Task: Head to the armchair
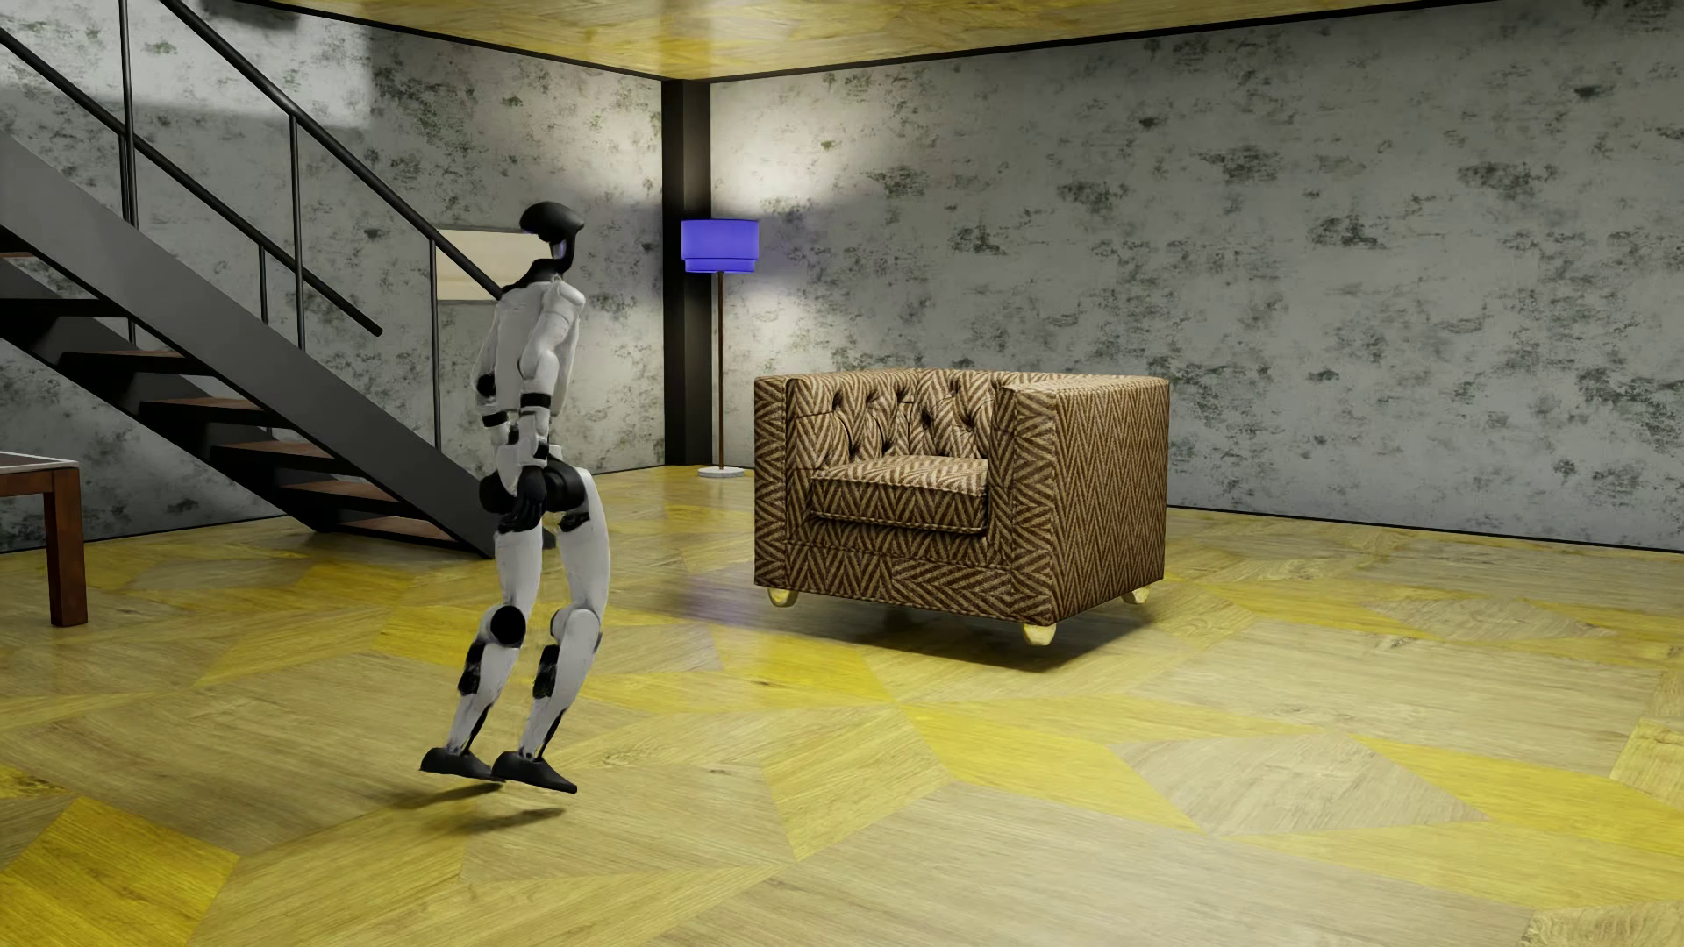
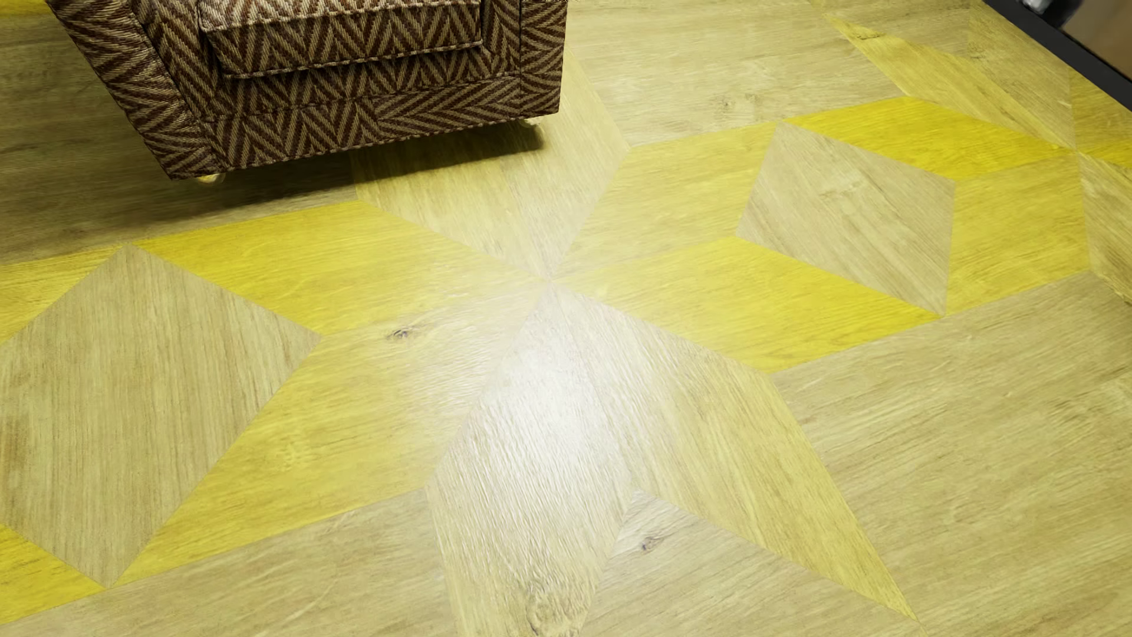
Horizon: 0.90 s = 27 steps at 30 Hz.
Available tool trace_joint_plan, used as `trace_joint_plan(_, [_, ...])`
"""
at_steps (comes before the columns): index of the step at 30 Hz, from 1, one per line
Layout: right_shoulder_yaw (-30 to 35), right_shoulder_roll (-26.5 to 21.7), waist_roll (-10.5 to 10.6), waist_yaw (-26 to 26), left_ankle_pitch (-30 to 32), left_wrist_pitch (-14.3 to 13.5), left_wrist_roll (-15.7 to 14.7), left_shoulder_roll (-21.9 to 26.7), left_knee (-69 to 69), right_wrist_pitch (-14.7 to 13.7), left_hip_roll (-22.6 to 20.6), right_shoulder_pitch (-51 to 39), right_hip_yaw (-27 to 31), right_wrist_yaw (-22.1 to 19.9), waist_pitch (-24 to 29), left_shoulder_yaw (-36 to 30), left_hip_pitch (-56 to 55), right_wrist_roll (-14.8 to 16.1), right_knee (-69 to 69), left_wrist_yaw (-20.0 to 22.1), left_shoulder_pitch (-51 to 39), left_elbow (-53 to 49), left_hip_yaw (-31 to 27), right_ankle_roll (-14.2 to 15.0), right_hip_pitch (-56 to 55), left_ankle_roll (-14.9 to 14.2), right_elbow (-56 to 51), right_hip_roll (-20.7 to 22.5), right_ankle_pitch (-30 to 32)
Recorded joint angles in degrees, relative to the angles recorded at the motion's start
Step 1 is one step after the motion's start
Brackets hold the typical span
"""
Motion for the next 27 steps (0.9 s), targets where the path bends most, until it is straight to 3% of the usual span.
trace_joint_plan(5, [-0.3,-1.0,0.0,3.2,5.3,0.0,0.0,0.0,0.4,0.0,1.5,-1.7,0.0,0.0,3.4,-0.3,3.9,0.0,-7.1,0.0,5.9,11.9,0.0,0.0,-10.9,0.0,-2.3,0.0,-5.2])
trace_joint_plan(7, [-0.4,-1.3,-0.6,2.6,7.3,0.0,0.0,0.4,0.7,0.0,1.8,-2.4,0.0,0.0,4.5,-1.8,5.5,0.0,-5.0,0.0,7.0,14.9,0.0,0.0,-15.1,0.0,-3.4,0.9,-4.1])
trace_joint_plan(8, [-0.4,-1.3,-1.1,2.0,8.1,0.0,0.0,0.6,0.9,0.0,1.8,-2.4,0.0,0.0,4.9,-2.4,6.5,0.0,-18.4,0.0,7.2,15.7,0.0,0.0,-17.0,0.0,-3.9,1.5,-0.2])
trace_joint_plan(9, [-0.5,-1.2,-1.8,1.1,8.6,0.0,0.0,0.7,1.1,0.0,1.8,-2.1,0.0,0.0,5.1,-2.8,7.7,0.0,-18.4,0.0,7.2,16.1,0.0,0.0,-18.6,0.0,-4.4,2.1,1.1])
trace_joint_plan(12, [-1.4,-0.9,-4.3,-2.7,8.7,0.0,0.0,1.0,1.9,0.0,2.1,0.8,0.0,0.0,5.2,-2.9,12.9,0.0,-21.8,0.0,6.9,13.1,0.0,0.0,-19.3,0.0,-7.8,3.1,-3.0])
trace_joint_plan(13, [-1.3,-0.8,-4.9,-4.2,8.6,0.0,0.0,1.2,2.4,0.0,2.3,1.5,0.0,0.0,5.1,-2.8,14.8,0.0,-9.2,0.0,7.1,10.0,0.0,0.0,-19.4,0.0,-9.3,3.4,-3.4])
trace_joint_plan(14, [-1.0,-0.8,-4.6,-5.7,8.7,0.0,0.0,1.2,3.0,0.0,2.7,1.3,0.0,0.0,4.6,-3.1,15.8,0.0,-7.3,0.0,7.3,6.1,0.0,0.0,-20.8,0.0,-10.2,3.4,-2.1])
trace_joint_plan(15, [-0.9,-0.9,-2.9,-6.5,9.7,0.0,0.0,0.7,3.6,0.0,3.2,-0.4,0.0,0.0,3.7,-4.2,15.8,0.0,-2.7,0.0,7.0,2.7,0.0,0.0,-25.0,0.0,-9.9,3.2,3.1])
trace_joint_plan(17, [-1.2,-1.5,2.4,-4.4,17.6,0.0,0.0,-0.8,5.7,0.0,3.7,-6.6,0.0,0.0,3.1,-8.7,15.7,0.0,9.9,0.0,5.2,1.1,0.0,0.0,-32.5,0.0,-7.4,4.9,10.9])
trace_joint_plan(19, [-1.0,-1.3,4.6,-2.9,23.6,0.0,0.0,-0.4,15.5,0.0,3.5,-11.0,0.0,0.0,3.6,-14.4,11.3,0.0,14.8,0.0,3.8,1.9,0.0,0.0,-30.1,0.0,-9.5,7.4,6.7])
trace_joint_plan(23, [-3.2,-1.1,4.6,-0.5,3.1,0.0,0.0,-1.8,45.4,0.0,1.7,-11.8,0.0,0.0,4.2,-10.0,-8.9,0.0,8.7,0.0,4.5,3.6,0.0,0.0,-14.6,0.0,-14.1,10.4,1.2])
trace_joint_plan(25, [-4.6,-0.9,3.3,1.6,4.6,0.0,0.0,-1.8,45.5,0.0,0.0,-10.4,0.0,0.0,3.5,-8.7,-20.0,0.0,4.7,0.0,4.8,4.0,0.0,0.0,-6.9,0.0,-13.9,10.2,0.3])
trace_joint_plan(27, [-4.2,-0.9,2.1,5.0,10.8,0.0,0.0,-1.6,30.1,0.0,-0.2,-9.2,0.0,0.0,3.5,-7.8,-26.0,0.0,1.1,0.0,5.5,4.7,0.0,0.0,0.5,0.0,-13.3,10.8,0.4])
